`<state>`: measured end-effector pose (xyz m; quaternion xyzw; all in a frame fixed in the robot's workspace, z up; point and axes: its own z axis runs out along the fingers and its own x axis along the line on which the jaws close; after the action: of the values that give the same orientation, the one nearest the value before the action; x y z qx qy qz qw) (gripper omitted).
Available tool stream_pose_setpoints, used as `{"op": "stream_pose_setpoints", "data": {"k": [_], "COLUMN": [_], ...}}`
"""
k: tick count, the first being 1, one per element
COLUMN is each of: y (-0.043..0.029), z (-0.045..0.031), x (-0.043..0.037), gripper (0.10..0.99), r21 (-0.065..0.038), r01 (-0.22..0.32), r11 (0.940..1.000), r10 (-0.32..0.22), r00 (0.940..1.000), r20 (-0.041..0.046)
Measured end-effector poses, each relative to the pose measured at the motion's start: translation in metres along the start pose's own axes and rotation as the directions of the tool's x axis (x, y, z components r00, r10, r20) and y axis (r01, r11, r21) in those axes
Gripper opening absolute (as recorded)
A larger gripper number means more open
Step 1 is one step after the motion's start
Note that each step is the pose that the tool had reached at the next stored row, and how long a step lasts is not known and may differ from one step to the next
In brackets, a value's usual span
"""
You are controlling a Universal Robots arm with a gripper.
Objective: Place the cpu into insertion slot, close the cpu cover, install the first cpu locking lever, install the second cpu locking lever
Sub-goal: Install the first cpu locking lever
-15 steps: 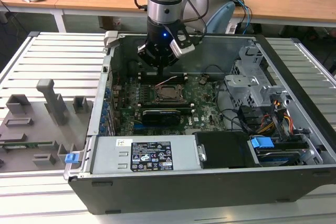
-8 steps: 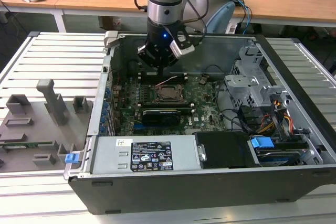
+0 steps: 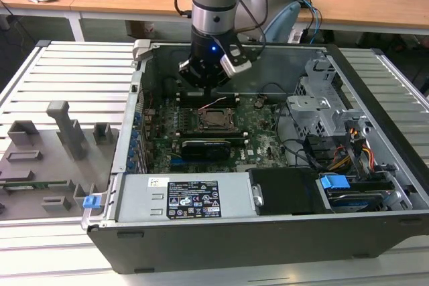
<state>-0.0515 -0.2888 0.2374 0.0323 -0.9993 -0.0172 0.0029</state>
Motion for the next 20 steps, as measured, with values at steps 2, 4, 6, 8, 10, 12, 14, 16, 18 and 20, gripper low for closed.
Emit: {"op": "stream_pose_setpoints", "data": {"k": [2,4,6,8,10,12,14,16,18,20], "y": [0.0,0.0,0.0008,0.0021,0.0035,0.0043,0.005,0.0057,0.0066,0.0074], "z": [0.001,0.0022,0.003,0.004,0.006,0.0071,0.0082,0.0092,0.0099,0.0103], "x": [-0.0003,-0.0011,-0.0033,-0.0075,-0.0107,-0.012,-0.013,-0.0142,-0.0151,-0.0161], "gripper": [0.106,0.106,0.106,0.106,0.106,0.106,0.106,0.106,0.106,0.106], "r21": [0.0,0.0,0.0,0.0,0.0,0.0,0.0,0.0,0.0,0.0], "r01": [0.008,0.015,0.015,0.015,0.015,0.014,0.014,0.014,0.014,0.014], "r11": [1.0,0.9999,0.9999,0.9999,0.9999,0.9999,0.9999,0.9999,0.9999,0.9999], "r10": [-0.008,-0.015,-0.015,-0.015,-0.015,-0.014,-0.014,-0.014,-0.014,-0.014], "r00": [1.0,0.9999,0.9999,0.9999,0.9999,0.9999,0.9999,0.9999,0.9999,0.9999], "r20": [0.0003,0.0003,0.0002,0.0003,0.0003,0.0003,0.0003,0.0003,0.0004,0.0003]}}
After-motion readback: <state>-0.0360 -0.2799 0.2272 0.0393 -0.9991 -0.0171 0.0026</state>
